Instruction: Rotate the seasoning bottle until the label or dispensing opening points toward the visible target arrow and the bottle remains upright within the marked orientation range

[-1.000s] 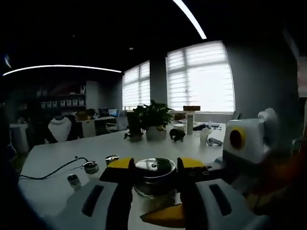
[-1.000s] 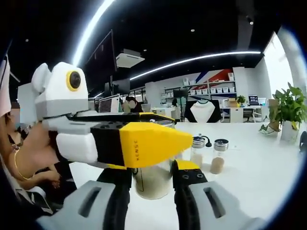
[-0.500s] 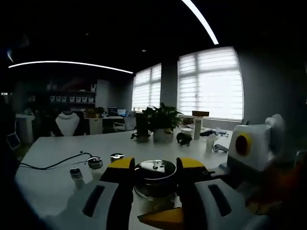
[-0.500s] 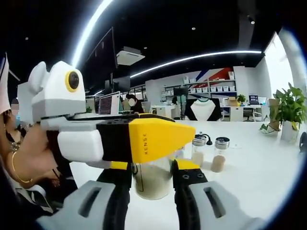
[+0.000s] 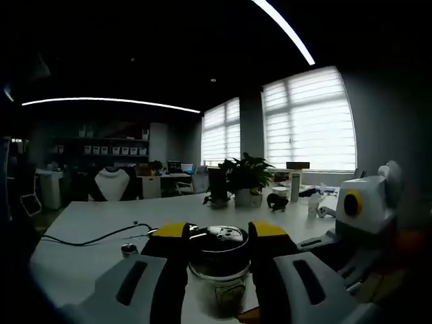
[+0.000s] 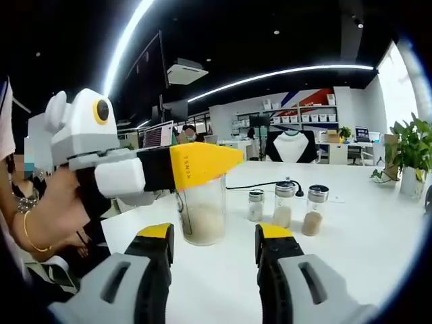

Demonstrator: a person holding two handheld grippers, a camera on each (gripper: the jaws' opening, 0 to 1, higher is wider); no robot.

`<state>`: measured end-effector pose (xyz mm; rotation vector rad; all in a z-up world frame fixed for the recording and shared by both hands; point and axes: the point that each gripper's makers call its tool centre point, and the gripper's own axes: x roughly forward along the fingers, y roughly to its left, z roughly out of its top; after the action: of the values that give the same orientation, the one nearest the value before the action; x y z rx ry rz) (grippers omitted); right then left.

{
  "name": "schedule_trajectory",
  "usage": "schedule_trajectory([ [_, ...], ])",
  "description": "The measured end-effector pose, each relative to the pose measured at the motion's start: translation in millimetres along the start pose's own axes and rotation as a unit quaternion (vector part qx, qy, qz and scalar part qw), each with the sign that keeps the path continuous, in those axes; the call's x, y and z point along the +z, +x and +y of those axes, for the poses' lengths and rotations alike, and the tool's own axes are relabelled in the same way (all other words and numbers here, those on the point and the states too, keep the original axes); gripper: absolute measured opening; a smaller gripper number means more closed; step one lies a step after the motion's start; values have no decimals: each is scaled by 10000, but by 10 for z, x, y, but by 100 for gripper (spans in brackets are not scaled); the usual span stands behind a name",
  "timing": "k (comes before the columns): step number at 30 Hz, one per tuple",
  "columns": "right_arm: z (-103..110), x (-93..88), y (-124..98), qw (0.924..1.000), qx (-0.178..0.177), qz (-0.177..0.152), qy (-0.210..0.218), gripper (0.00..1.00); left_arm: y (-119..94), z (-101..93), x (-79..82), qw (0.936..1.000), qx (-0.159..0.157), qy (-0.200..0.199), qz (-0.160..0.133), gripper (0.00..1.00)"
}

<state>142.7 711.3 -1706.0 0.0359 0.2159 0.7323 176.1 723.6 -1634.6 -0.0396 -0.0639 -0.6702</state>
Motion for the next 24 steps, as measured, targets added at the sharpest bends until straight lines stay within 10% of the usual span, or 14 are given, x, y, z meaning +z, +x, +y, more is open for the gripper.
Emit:
schedule_trajectory([
  [12,-124,8,-45,9999,-54,-32,116,67,-106,646,-287,9966,801,143,132,37],
  [19,-232,-55,-72,9995,-219,89,215,76,-232,1046,-334,9925,1181,50,-304,37],
  [24,-282,-60,-94,9994,-274,127,162,76,-283,1272,-678,9885,1455,-79,398,37],
])
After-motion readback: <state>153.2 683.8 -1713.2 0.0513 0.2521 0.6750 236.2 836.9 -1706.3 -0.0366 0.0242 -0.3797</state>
